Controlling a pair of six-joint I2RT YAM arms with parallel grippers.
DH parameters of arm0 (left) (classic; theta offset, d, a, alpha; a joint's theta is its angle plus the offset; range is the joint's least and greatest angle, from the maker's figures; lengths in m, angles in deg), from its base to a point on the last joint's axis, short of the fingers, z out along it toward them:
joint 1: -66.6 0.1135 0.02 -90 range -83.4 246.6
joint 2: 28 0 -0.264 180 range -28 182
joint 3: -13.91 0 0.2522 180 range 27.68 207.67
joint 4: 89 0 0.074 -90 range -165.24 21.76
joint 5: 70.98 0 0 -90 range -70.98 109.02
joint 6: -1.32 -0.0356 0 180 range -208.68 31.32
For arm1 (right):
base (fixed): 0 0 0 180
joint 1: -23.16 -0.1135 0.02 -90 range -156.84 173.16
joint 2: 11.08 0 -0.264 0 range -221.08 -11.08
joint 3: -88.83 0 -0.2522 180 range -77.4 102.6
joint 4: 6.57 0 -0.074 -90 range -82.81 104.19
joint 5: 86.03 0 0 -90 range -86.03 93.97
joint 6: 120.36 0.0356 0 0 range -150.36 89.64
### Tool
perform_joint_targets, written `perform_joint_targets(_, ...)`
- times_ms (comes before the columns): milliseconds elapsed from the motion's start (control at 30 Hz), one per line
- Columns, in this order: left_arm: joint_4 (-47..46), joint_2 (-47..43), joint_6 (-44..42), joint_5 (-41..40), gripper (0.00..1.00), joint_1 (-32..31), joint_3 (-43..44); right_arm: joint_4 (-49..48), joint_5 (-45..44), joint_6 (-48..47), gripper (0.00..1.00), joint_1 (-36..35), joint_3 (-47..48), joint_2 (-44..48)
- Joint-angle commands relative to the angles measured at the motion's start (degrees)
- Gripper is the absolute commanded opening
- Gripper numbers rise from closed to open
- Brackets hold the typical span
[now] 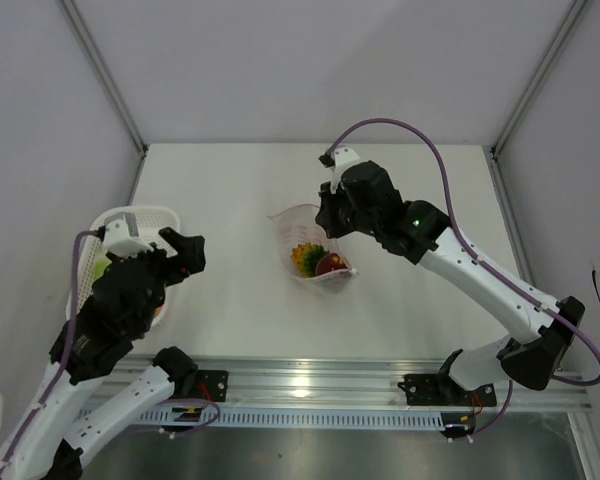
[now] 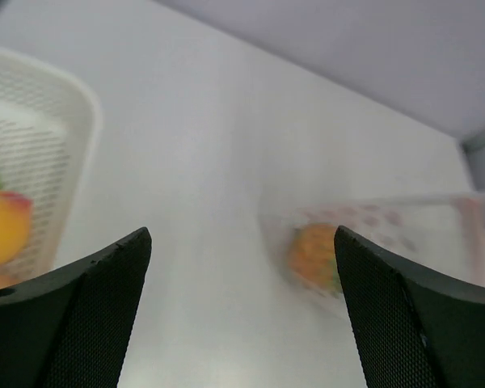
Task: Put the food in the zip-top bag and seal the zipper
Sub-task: Adjust the zipper food storage bag at the center of the board, then pick up the fake vegetable from the bin.
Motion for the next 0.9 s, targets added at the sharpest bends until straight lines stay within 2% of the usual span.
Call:
perform_joint_targets(0, 8.8, 5.6, 1.9, -0.2, 0.96, 10.5, 1.3, -2.5, 0.6, -1.3, 0.00, -0.2, -0.6, -0.9)
perform_joint_targets(67, 7.7, 7.7, 0.9, 6.5, 0.96, 17.2, -0.5, -2.4, 1.1, -1.5, 0.00, -0.2, -0.6, -1.3)
perform_joint_targets(100, 7.2, 8.7, 0.4, 13.5, 0.96, 24.1, -1.1, -2.5, 1.5, -1.6, 0.00, -0.2, -0.8, -1.5)
perform_joint_targets(167, 6.5, 11.6, -0.1, 19.2, 0.97, 30.1, -3.7, -2.3, 1.8, -1.6, 0.00, -0.2, -1.1, -1.6)
perform_joint_targets(200, 6.2, 12.4, -0.5, 23.6, 0.97, 35.2, -4.3, -2.4, 2.1, -1.6, 0.00, -0.2, -1.3, -1.6)
perform_joint_targets(267, 5.2, 14.3, -0.5, 26.8, 0.98, 39.8, -5.5, -2.3, 2.4, -1.7, 0.00, -0.3, -1.7, -1.6)
perform_joint_targets(300, 5.5, 14.9, -0.1, 27.6, 0.98, 44.1, -5.8, -2.4, 2.5, -1.7, 0.00, -0.2, -1.8, -1.5)
perform_joint_targets(400, 7.8, 18.1, 1.4, 27.0, 0.99, 49.7, -6.5, -2.6, 3.1, -1.6, 0.00, -0.3, -2.6, -1.3)
perform_joint_targets(567, 9.2, 21.7, 1.9, 21.6, 0.99, 55.5, -8.3, -3.9, 3.9, -1.4, 0.00, -0.3, -3.8, -0.9)
perform_joint_targets(867, 5.5, 24.1, 7.0, 13.5, 0.99, 57.3, -9.9, -5.0, 6.1, -1.6, 0.00, -0.2, -3.9, -2.1)
